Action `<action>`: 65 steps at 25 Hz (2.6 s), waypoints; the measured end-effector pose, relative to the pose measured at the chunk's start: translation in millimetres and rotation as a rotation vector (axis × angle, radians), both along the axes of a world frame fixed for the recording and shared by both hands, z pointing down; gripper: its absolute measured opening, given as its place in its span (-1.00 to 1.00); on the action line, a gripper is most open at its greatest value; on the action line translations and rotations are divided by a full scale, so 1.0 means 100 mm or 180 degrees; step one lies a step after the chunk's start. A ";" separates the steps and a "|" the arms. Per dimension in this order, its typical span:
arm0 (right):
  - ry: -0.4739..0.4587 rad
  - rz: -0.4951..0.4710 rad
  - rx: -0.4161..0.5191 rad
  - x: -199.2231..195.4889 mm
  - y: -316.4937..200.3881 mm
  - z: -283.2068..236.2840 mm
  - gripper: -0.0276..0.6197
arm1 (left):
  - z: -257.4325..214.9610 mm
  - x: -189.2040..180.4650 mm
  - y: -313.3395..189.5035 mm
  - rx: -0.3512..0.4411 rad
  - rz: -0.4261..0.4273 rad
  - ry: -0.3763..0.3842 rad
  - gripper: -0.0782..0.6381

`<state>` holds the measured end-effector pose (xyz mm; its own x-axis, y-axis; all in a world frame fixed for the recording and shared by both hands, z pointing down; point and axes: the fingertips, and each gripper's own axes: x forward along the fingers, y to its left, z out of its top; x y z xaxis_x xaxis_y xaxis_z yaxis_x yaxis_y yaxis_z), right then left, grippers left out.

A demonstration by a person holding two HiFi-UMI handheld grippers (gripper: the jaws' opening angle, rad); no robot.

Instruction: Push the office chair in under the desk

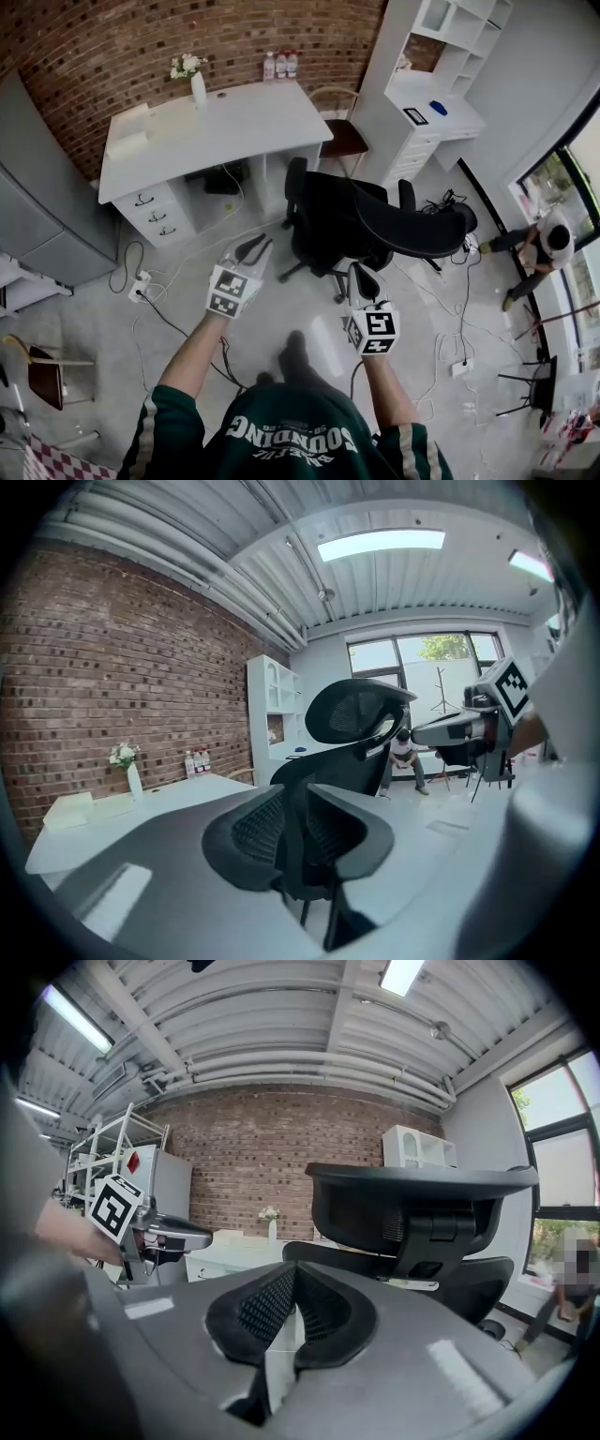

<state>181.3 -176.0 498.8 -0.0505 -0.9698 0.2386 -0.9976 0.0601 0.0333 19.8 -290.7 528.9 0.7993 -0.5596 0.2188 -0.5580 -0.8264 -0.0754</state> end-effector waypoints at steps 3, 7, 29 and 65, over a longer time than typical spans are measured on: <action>-0.0017 0.0000 -0.0061 0.10 -0.03 0.09 -0.91 | 0.01 0.18 -0.07 -0.0005 0.0032 -0.0001 -0.40; -0.0043 0.0032 -0.0160 0.20 -0.04 0.20 -0.91 | 0.07 0.35 -0.22 -0.0021 0.0046 -0.0005 -0.28; -0.0109 0.0440 -0.0378 0.81 0.17 0.48 -0.91 | 0.38 1.23 -0.79 0.0096 0.0402 -0.0395 0.31; -0.0162 0.0992 -0.0800 1.54 0.70 0.97 -0.91 | 0.90 1.69 -1.30 0.0366 0.0510 -0.0592 -0.10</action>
